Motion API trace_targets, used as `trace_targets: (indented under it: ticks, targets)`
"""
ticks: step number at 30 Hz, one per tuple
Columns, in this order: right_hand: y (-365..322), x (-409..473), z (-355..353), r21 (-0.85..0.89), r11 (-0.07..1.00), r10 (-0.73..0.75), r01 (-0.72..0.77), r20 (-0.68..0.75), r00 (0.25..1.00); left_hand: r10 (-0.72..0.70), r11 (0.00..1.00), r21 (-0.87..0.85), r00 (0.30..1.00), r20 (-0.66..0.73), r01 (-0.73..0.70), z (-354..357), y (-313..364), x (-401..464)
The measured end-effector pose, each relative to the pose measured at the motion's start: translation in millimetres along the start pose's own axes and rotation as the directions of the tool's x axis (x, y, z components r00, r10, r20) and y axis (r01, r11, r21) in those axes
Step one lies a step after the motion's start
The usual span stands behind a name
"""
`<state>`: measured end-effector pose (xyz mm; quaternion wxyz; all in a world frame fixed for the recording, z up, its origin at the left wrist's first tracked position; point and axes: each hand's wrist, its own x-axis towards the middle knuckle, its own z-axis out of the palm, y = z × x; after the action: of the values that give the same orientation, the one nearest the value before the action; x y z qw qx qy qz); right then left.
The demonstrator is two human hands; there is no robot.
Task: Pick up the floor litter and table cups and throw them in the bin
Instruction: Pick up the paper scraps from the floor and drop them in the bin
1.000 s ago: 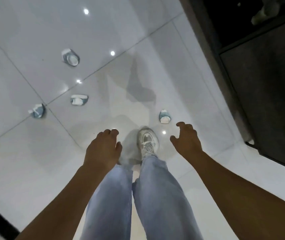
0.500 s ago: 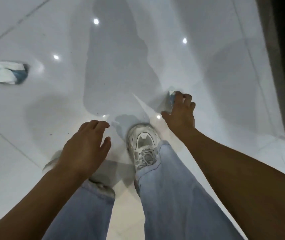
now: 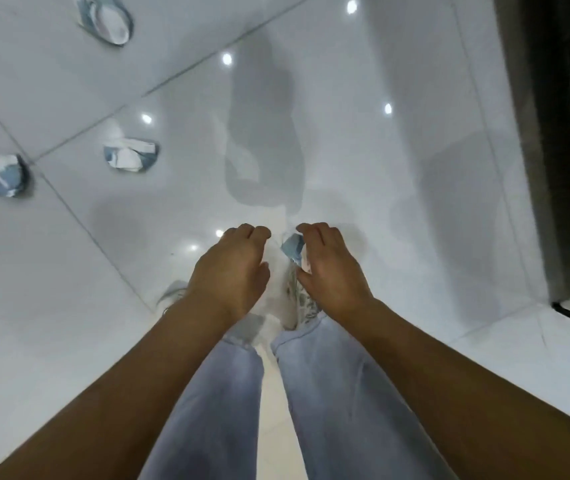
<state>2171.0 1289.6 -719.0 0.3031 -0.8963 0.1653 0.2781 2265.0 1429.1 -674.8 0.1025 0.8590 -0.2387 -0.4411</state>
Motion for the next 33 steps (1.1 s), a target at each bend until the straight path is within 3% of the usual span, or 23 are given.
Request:
trace_targets:
  ticks: [7, 13, 22, 29, 33]
  targets:
    - [-101.3, -30.9, -53.4, -0.019, 0.975, -0.222, 0.223, 0.058, 0.973, -0.046, 0.993, -0.109, 0.996, 0.078, 0.054, -57.0, -13.1, -59.2]
    - [-179.2, -43.1, -85.2, -0.057, 0.929, -0.349, 0.365, 0.181, 0.919, -0.065, 0.970, -0.231, 0.996, 0.065, 0.078, -102.0, -34.3, -110.9]
    - [-276.3, -52.4, -90.0, -0.040, 0.930, -0.343, 0.366, 0.268, 0.900, -0.170, 0.939, -0.289, 0.982, 0.079, 0.186, -150.5, -89.5, -158.8]
    - [-329.4, -44.0, -85.4, -0.092, 0.930, -0.323, 0.356, 0.256, 0.911, -0.208, 0.961, -0.192, 0.978, -0.033, 0.198, -175.3, -131.6, -194.3]
    - [-344.3, -26.0, -95.1, -0.163, 0.937, -0.261, 0.308, 0.257, 0.930, -0.301, 0.942, -0.181, 0.950, -0.083, 0.282, -188.4, -148.1, -207.4]
